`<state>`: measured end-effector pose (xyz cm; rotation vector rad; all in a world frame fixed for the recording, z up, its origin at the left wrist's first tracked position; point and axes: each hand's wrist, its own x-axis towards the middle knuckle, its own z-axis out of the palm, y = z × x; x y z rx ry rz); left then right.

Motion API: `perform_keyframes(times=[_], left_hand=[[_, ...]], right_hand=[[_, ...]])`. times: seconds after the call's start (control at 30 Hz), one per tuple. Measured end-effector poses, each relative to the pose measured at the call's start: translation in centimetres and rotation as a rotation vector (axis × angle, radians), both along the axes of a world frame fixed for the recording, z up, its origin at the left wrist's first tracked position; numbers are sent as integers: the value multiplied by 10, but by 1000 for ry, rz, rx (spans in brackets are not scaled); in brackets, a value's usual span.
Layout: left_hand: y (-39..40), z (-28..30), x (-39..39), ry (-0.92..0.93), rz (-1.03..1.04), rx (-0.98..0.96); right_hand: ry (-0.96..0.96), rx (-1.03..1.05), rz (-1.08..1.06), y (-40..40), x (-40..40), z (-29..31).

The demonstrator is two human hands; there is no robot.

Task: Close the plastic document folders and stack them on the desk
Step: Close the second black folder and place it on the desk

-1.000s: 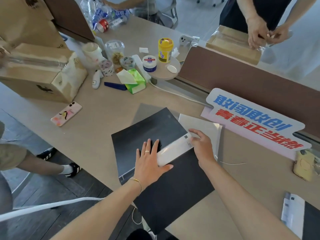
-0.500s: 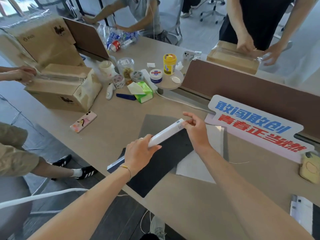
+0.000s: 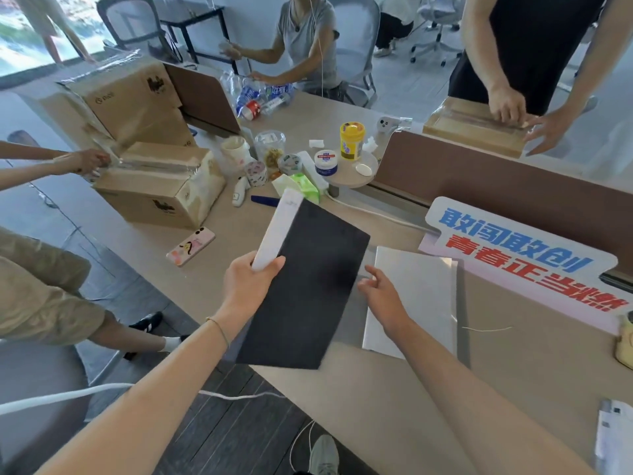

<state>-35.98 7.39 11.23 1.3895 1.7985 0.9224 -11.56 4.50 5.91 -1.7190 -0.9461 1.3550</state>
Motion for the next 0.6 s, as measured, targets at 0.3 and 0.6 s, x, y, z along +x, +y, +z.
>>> perform_keyframes(times=[0.3, 0.6], left_hand=[[-21, -32, 52, -409, 73, -191], [-68, -56, 211, -269, -202, -231]], right_hand=[[-3, 51, -86, -43, 45, 3], [-282, 70, -437, -122, 165, 7]])
